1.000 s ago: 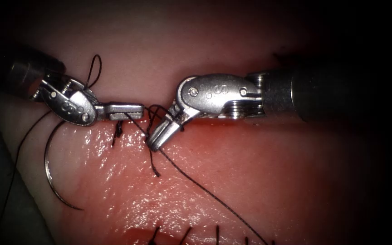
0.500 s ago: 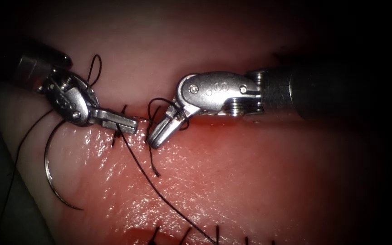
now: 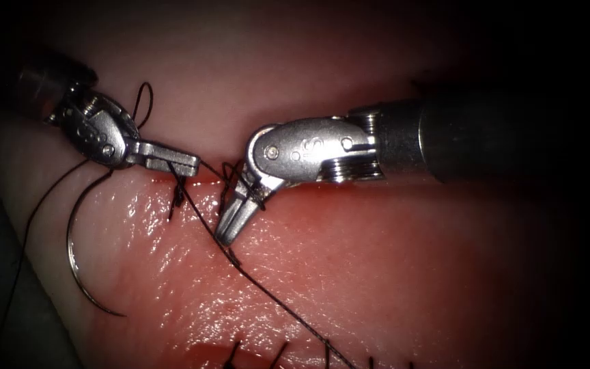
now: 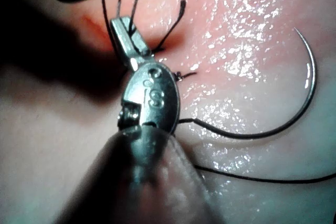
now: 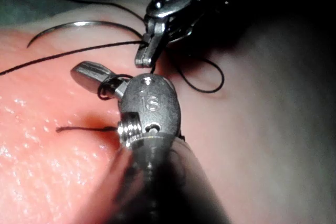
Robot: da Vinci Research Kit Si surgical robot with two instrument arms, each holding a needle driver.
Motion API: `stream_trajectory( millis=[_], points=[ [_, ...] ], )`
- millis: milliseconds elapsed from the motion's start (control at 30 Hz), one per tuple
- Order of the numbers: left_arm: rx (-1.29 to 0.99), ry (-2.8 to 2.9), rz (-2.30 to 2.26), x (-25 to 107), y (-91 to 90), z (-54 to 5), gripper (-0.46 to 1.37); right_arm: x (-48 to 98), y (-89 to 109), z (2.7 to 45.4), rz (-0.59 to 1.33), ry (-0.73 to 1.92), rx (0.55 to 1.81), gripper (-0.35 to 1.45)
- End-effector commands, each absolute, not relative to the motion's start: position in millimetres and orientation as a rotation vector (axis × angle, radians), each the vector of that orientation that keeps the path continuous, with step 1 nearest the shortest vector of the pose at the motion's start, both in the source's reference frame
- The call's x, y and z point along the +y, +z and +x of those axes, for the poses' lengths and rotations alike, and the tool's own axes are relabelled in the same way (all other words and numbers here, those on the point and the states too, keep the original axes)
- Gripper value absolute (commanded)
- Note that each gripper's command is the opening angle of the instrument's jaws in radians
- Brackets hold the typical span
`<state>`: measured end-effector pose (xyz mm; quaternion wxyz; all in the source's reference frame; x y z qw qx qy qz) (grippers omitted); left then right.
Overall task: Wound Closure
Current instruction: Grab the short tail with the right gripper
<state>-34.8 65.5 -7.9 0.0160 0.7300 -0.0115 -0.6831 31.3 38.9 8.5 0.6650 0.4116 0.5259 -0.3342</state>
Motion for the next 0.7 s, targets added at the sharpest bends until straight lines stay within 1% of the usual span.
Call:
stream_trajectory(
  millis=[33, 133, 267, 367, 467, 500, 533, 567, 600, 667, 700],
  points=[
    [-0.027, -2.122, 2.266, 65.4, -7.9, -34.8, -0.35, 39.0, 8.4, 31.6, 0.909, -0.786, 1.163, -0.30],
    [-0.028, -2.124, 2.265, 65.1, -8.1, -34.8, -0.35, 38.9, 8.4, 32.2, 0.882, -0.842, 1.109, -0.30],
    [-0.022, -2.128, 2.267, 64.8, -8.5, -34.9, -0.35, 38.8, 8.7, 32.7, 0.849, -0.904, 1.070, -0.29],
    [-0.022, -2.128, 2.267, 64.6, -8.8, -34.9, -0.35, 38.2, 9.3, 32.7, 0.833, -0.941, 1.047, -0.06],
    [-0.024, -2.132, 2.265, 64.4, -9.1, -34.8, -0.35, 37.2, 9.9, 32.6, 0.818, -0.970, 1.036, 0.29],
    [-0.024, -2.132, 2.265, 64.3, -9.1, -34.8, -0.35, 36.8, 10.1, 32.5, 0.816, -0.973, 1.034, 0.34],
    [-0.024, -2.132, 2.265, 64.3, -9.2, -34.7, -0.35, 36.5, 10.2, 32.4, 0.815, -0.976, 1.033, 0.35],
    [-0.023, -2.131, 2.265, 64.3, -9.2, -34.6, -0.35, 36.3, 10.3, 32.4, 0.814, -0.979, 1.031, 0.40],
    [-0.023, -2.130, 2.264, 64.2, -9.1, -34.5, -0.35, 36.0, 10.4, 32.4, 0.812, -0.982, 1.030, 0.54],
    [-0.022, -2.128, 2.264, 64.1, -9.1, -34.3, -0.35, 35.8, 10.5, 32.3, 0.809, -0.983, 1.029, 0.69],
    [-0.022, -2.127, 2.264, 64.1, -9.1, -34.1, -0.35, 35.8, 10.5, 32.2, 0.806, -0.984, 1.026, 0.74]
  ],
)
